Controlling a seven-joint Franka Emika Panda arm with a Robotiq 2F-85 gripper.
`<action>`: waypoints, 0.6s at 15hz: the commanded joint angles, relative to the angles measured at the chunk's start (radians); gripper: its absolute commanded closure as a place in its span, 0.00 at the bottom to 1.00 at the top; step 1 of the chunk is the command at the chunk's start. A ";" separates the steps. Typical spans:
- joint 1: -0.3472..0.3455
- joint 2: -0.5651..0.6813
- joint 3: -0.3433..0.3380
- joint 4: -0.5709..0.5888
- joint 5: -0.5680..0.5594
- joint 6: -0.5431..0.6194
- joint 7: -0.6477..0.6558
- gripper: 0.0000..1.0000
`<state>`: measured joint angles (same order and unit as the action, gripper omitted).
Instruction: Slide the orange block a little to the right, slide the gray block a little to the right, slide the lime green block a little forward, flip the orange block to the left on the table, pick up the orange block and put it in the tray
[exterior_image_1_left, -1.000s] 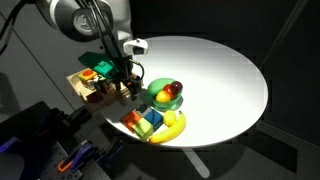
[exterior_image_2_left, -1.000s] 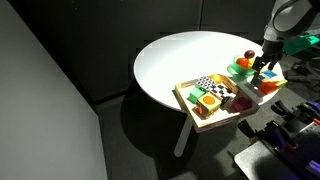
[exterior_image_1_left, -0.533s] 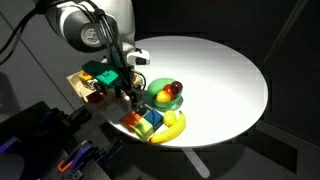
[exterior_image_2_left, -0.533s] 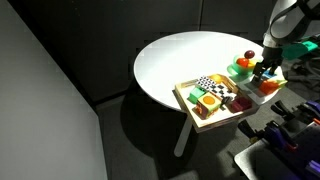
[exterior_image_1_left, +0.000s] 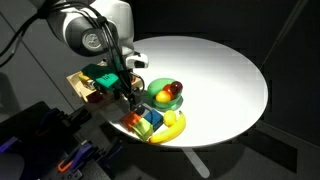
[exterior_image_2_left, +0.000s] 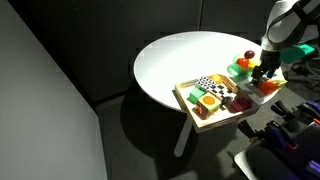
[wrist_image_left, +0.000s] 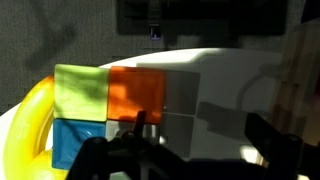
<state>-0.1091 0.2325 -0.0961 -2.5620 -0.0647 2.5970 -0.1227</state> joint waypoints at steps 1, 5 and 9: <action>0.019 0.026 -0.003 0.008 -0.031 0.042 0.026 0.00; 0.047 0.045 -0.012 0.004 -0.067 0.088 0.055 0.00; 0.074 0.056 -0.015 0.001 -0.091 0.107 0.085 0.00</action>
<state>-0.0585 0.2815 -0.0974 -2.5621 -0.1137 2.6847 -0.0862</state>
